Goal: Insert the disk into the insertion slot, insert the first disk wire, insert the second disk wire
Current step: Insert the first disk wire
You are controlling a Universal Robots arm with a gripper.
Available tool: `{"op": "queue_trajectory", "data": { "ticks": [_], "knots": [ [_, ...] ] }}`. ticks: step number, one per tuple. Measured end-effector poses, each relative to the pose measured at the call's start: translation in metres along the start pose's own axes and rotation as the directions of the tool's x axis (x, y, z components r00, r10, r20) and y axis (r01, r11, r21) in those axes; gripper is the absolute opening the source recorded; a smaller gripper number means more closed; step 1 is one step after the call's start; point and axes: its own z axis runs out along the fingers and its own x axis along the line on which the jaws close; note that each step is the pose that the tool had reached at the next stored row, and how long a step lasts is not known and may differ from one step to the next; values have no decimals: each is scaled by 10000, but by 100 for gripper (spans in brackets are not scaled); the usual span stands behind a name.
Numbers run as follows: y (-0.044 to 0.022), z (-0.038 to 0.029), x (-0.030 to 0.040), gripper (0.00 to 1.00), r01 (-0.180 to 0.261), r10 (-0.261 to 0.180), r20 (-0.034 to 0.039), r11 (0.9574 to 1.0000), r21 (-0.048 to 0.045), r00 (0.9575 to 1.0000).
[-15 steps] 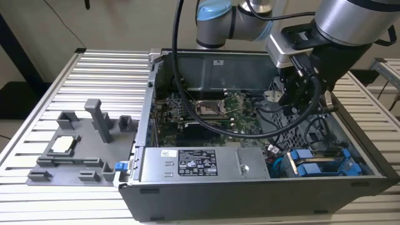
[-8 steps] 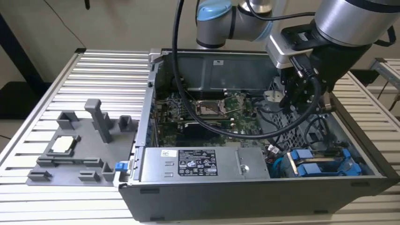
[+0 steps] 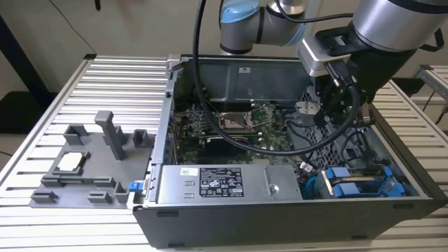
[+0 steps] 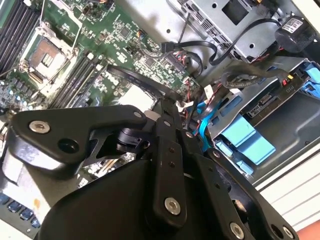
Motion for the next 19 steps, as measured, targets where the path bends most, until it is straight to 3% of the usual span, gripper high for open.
{"op": "queue_trajectory", "data": {
  "ticks": [2,3,5,6,13,15,19],
  "knots": [
    [-3,-48,-10,15,1,-1,2,10000,0,10000],
    [-2,-48,-10,21,2,-2,4,10000,1,10000],
    [0,-46,-11,21,22,-22,19,10000,-1,10000],
    [1,-46,-10,27,55,-55,19,10000,-8,10000],
    [-37,-22,1,27,355,-355,65,9993,-63,9993],
    [-49,-17,4,27,405,-404,103,9992,-65,9991],
    [-51,-15,5,27,405,-404,244,9992,-34,9989]
  ]
}}
